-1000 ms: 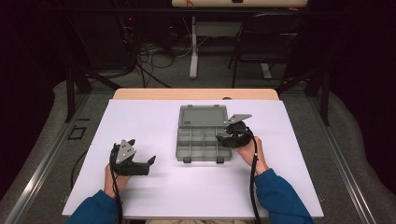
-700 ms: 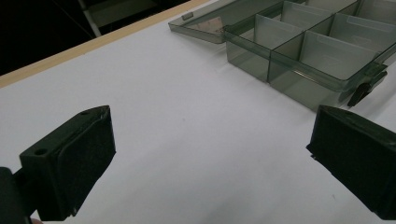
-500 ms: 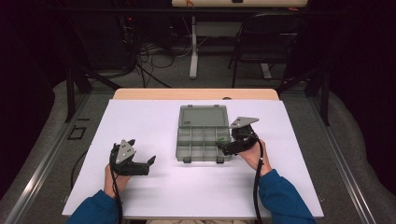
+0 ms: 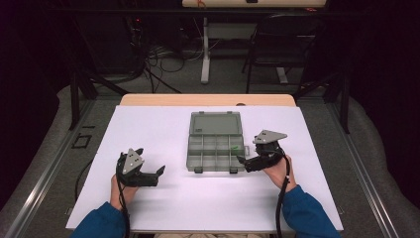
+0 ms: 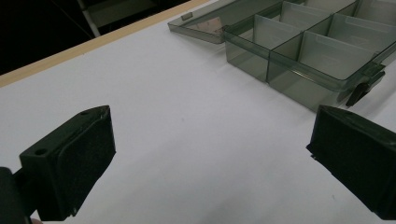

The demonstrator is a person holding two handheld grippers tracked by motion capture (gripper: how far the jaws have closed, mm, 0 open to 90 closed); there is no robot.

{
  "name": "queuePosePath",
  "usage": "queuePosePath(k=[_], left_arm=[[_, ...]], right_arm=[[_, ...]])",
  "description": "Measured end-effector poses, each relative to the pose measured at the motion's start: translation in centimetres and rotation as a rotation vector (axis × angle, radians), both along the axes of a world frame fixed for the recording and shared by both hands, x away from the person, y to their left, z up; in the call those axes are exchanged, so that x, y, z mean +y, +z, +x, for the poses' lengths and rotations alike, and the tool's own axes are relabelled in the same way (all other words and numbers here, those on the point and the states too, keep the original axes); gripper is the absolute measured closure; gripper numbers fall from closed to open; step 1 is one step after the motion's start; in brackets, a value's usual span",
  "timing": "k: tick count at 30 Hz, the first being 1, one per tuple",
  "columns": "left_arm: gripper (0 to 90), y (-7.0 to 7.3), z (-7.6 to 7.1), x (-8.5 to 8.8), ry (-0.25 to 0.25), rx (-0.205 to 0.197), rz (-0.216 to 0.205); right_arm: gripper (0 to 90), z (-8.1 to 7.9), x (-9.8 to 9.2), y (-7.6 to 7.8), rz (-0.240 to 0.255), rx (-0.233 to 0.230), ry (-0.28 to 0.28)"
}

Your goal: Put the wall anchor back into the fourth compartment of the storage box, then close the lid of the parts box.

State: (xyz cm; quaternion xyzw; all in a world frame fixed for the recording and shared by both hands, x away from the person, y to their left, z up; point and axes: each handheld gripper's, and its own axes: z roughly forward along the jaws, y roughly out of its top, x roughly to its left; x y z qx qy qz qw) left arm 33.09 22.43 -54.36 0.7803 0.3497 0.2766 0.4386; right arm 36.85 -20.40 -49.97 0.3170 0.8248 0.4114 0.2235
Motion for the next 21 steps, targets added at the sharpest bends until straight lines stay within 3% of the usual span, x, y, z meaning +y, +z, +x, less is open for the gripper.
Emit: queuePosePath(k=[14, 21], left_arm=[[0.1, 0.3, 0.0, -0.5, -0.016, 0.022, 0.005], [0.2, 1.1, 0.5, -1.3, -0.02, 0.031, 0.01]], right_arm=[[0.0, -0.8, -1.2, -0.3, 0.021, 0.01, -0.013], [0.0, -0.7, -1.3, -0.4, 0.028, 0.008, -0.011]])
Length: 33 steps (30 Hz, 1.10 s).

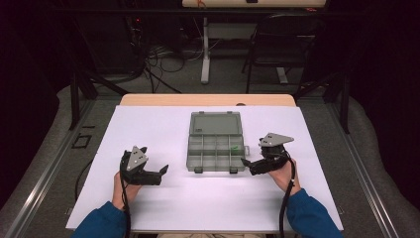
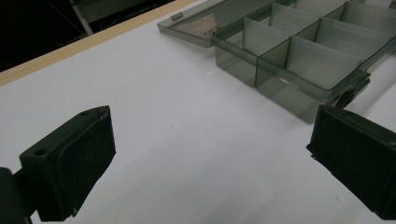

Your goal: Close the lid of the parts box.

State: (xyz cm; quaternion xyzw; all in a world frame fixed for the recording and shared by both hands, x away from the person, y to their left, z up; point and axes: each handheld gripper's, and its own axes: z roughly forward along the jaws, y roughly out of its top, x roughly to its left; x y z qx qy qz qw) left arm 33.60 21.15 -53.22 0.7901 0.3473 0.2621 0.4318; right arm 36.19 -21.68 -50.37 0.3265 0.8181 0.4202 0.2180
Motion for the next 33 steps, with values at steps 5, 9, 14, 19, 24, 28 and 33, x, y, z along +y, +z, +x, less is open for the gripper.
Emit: queuePosePath(k=[5, 9, 14, 19, 24, 28, 33], left_arm=[[0.1, 0.8, 0.5, -0.7, -0.007, 0.005, -0.008], [0.2, 1.4, 0.8, -1.4, -0.018, 0.013, -0.012], [0.1, 1.8, 1.0, -2.1, -0.027, 0.029, -0.008], [0.0, 2.1, 1.5, -3.1, -0.036, 0.047, -0.009], [0.1, 2.6, 2.1, -4.2, -0.056, 0.051, -0.008], [0.2, 2.7, 2.7, -5.2, -0.074, 0.057, -0.008], [0.2, 2.8, 3.3, -6.4, -0.1, 0.066, -0.003]], right_arm=[[0.0, 0.1, -0.1, 0.0, 0.001, 0.003, 0.006], [0.0, 0.2, -0.1, 0.1, 0.004, 0.006, 0.011], [0.0, 0.2, 0.0, 0.1, 0.005, 0.012, 0.017], [0.0, 0.1, 0.2, -0.1, -0.008, 0.015, 0.033], [0.0, 0.1, 0.1, -0.2, -0.005, 0.013, 0.035], [0.0, 0.1, -0.1, -0.1, -0.01, 0.012, 0.025], [0.0, 0.3, -0.3, 0.0, -0.005, 0.01, 0.018]])
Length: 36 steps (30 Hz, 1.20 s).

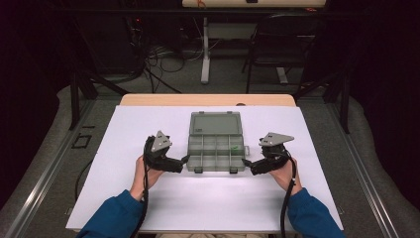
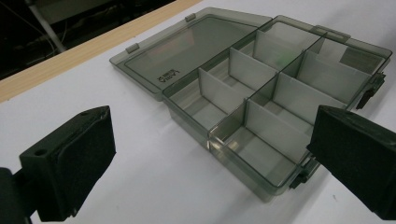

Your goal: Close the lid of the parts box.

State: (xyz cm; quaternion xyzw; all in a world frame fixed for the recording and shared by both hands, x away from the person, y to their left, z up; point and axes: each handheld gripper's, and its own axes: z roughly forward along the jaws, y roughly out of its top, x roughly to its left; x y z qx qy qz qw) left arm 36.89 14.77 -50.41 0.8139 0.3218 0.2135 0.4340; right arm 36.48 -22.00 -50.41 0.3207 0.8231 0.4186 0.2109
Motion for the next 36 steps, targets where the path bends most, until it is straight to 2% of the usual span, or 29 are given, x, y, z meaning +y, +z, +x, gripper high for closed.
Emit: queuePosePath(k=[15, 21, 25, 35, 36], left_arm=[[0.2, -0.2, 1.7, -2.8, -0.05, 0.042, 0.012], [0.5, -0.7, 2.3, -3.8, -0.067, 0.061, 0.023], [5.0, -1.3, 2.8, -4.3, -0.08, 0.079, 0.027], [25.4, -2.2, 3.4, -5.2, -0.095, 0.111, 0.037], [28.0, -2.3, 3.5, -5.3, -0.098, 0.122, 0.028]], right_arm=[[0.0, 0.1, -0.2, 0.1, 0.002, 0.005, -0.002], [0.0, 0.3, -0.1, -0.1, 0.0, 0.011, 0.001], [0.0, 0.3, -0.2, -0.1, 0.003, 0.012, -0.001], [0.0, 0.3, -0.3, -0.2, 0.006, 0.012, -0.001], [0.0, 0.3, -0.3, -0.2, 0.007, 0.012, 0.002]])
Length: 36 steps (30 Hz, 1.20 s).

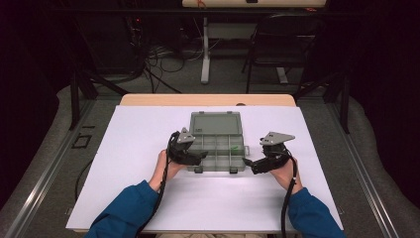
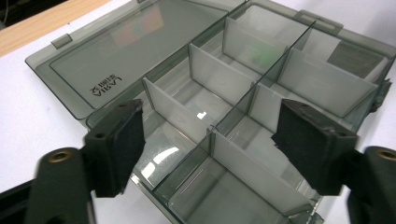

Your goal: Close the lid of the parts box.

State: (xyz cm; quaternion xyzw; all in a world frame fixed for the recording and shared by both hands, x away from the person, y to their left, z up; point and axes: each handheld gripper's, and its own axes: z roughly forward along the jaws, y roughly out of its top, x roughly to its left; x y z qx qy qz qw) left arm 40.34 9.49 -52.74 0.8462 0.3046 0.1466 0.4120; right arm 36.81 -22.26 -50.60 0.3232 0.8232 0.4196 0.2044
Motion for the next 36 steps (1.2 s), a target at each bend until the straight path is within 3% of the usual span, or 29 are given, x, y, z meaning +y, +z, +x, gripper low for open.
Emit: queuePosePath(k=[7, 15, 23, 31, 36], left_arm=[[39.2, -0.8, 0.4, -0.7, -0.008, 0.024, 0.024], [48.9, -1.5, 0.6, -1.2, 0.006, 0.035, 0.024], [53.4, -1.7, 0.5, -1.4, 0.047, 0.031, 0.032], [54.9, -1.8, 0.3, -1.5, 0.066, 0.018, 0.04], [56.2, -1.8, 0.2, -1.6, 0.068, 0.017, 0.039]], right_arm=[[0.2, 0.2, 0.2, -0.3, -0.012, 0.01, 0.001], [1.9, 0.1, 0.5, -0.4, -0.02, 0.009, 0.006], [5.8, 0.4, 0.4, -0.5, -0.021, 0.004, -0.015], [17.0, 1.5, 0.9, -0.7, -0.056, 0.006, -0.046], [34.9, 2.8, 0.9, -0.5, -0.072, 0.001, -0.073]])
